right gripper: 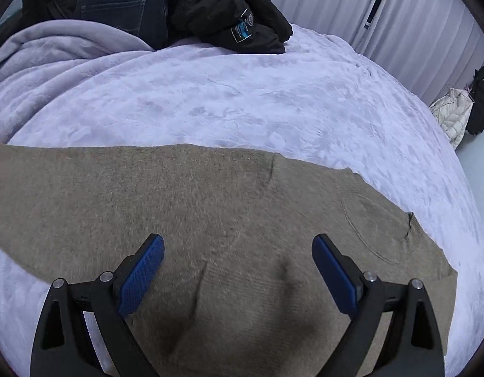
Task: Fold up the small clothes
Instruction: 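Grasp the other sleeve cuff with the left gripper and lift it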
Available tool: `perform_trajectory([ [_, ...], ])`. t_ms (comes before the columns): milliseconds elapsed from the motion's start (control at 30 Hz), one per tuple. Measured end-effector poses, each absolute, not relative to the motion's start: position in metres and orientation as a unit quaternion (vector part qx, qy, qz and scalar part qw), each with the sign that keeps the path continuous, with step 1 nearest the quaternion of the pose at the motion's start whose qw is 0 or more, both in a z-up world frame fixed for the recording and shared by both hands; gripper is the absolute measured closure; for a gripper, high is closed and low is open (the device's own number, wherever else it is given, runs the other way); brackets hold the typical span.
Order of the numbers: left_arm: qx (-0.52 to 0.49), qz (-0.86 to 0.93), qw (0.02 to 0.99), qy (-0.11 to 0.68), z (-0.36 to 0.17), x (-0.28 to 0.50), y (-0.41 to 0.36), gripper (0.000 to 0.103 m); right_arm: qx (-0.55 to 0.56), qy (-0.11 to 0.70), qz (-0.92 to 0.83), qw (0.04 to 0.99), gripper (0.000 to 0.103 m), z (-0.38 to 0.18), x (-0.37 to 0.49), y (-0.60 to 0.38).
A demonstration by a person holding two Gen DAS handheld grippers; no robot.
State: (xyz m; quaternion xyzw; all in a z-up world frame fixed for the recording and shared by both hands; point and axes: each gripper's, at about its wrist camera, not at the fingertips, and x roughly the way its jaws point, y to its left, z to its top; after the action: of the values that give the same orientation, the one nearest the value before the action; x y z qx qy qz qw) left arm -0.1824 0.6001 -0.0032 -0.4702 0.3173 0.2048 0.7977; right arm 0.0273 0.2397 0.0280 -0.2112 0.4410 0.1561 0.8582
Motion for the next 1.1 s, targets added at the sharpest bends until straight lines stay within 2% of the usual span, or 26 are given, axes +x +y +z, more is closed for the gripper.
perform_trajectory([
  [33, -0.483, 0.211, 0.789, 0.314, -0.009, -0.190, 0.602, 0.023, -0.218, 0.450, 0.154, 0.852, 0.007, 0.022, 0.029, 0.248],
  [67, -0.495, 0.223, 0.786, 0.296, -0.013, -0.202, 0.603, 0.008, -0.222, 0.463, 0.158, 0.843, 0.007, 0.015, 0.029, 0.257],
  [133, -0.495, 0.226, 0.795, 0.267, -0.012, -0.216, 0.596, 0.004, -0.229, 0.467, 0.203, 0.830, 0.007, 0.010, 0.014, 0.276],
  [333, -0.534, 0.082, 0.788, 0.295, -0.033, -0.181, 0.567, 0.002, -0.292, 0.395, 0.227, 0.841, 0.007, 0.012, -0.034, 0.305],
  [533, -0.531, 0.108, 0.793, 0.279, -0.035, -0.141, 0.552, 0.002, -0.268, 0.402, 0.232, 0.844, 0.007, 0.017, -0.041, 0.288],
  [600, -0.563, 0.066, 0.782, 0.258, -0.031, -0.136, 0.558, 0.005, -0.267, 0.405, 0.226, 0.845, 0.007, 0.016, -0.038, 0.283],
  [633, -0.579, 0.049, 0.779, 0.238, -0.028, -0.138, 0.563, 0.033, -0.265, 0.407, 0.221, 0.846, 0.007, 0.015, -0.034, 0.279],
  [700, -0.597, 0.024, 0.772, 0.215, -0.020, -0.141, 0.578, 0.074, -0.258, 0.412, 0.212, 0.848, 0.007, 0.014, -0.027, 0.274],
  [900, -0.617, 0.062, 0.776, 0.118, 0.010, -0.199, 0.614, 0.074, -0.229, 0.436, 0.216, 0.843, 0.007, 0.007, -0.016, 0.264],
  [1000, -0.577, 0.101, 0.796, 0.156, 0.014, -0.196, 0.612, 0.074, -0.234, 0.434, 0.212, 0.844, 0.006, 0.004, -0.016, 0.266],
  [1100, -0.589, 0.098, 0.777, 0.199, -0.009, -0.182, 0.609, 0.074, -0.245, 0.427, 0.210, 0.845, 0.006, 0.002, -0.018, 0.270],
])
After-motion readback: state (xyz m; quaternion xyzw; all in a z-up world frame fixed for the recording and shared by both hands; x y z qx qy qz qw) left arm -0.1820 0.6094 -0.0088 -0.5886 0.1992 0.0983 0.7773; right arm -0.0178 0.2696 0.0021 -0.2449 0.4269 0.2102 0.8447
